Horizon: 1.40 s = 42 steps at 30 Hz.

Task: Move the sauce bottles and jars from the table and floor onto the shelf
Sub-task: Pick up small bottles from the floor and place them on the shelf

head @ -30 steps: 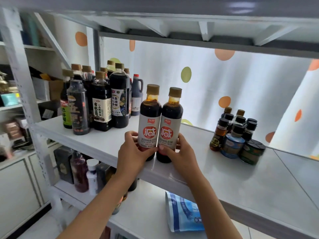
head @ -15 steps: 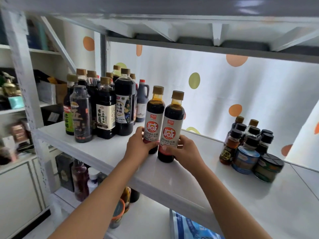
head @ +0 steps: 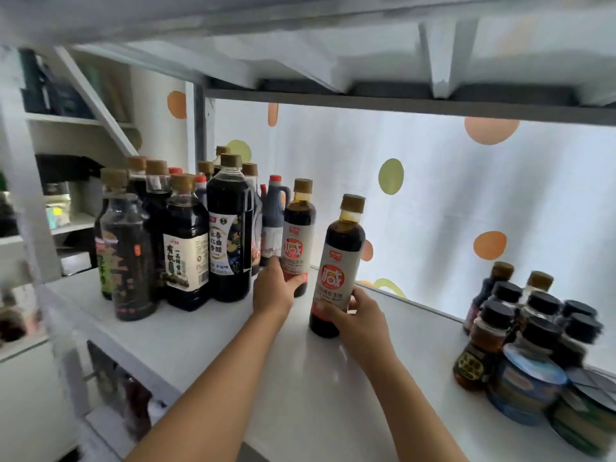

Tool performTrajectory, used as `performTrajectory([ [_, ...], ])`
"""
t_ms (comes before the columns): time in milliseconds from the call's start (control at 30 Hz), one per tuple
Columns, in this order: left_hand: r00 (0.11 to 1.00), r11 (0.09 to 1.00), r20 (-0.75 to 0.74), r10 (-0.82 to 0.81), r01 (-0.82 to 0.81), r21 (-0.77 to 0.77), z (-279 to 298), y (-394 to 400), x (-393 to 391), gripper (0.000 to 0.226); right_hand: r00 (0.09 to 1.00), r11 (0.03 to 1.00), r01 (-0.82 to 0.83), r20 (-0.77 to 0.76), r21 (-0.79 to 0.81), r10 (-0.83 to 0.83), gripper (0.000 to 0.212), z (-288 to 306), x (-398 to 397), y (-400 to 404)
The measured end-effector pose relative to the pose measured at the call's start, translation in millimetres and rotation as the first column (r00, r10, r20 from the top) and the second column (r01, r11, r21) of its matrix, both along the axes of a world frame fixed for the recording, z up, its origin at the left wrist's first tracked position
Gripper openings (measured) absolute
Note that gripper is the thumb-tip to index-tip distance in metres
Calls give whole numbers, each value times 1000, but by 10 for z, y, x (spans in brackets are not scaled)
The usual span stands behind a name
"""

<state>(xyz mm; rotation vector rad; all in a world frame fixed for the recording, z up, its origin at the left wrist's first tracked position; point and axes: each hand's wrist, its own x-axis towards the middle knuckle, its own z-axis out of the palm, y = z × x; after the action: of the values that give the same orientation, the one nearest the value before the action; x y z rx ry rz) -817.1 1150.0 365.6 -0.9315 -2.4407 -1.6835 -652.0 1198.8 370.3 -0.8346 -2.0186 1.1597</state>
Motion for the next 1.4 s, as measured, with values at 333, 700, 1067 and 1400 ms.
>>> performTrajectory([
  [333, 994, 994, -8, 112, -112, -16, -74, 524, -334, 42, 999, 999, 12, 36, 37, -13, 43, -45, -73, 96],
  [700, 981, 981, -47, 191, -191, -11, -148, 530, -415, 37, 1000, 1000, 18, 26, 19, -18, 43, -29, -62, 80],
  [1067, 907, 830, -412, 80, -290, -476, -190, 148, -81, 29, 995, 991, 99, -3, 90, -99, 39, -90, -79, 23],
  [1400, 789, 688, -438, -431, -28, -725, -45, -1188, 293, 26, 984, 983, 133, 97, 126, -146, 57, -26, -2, -138],
])
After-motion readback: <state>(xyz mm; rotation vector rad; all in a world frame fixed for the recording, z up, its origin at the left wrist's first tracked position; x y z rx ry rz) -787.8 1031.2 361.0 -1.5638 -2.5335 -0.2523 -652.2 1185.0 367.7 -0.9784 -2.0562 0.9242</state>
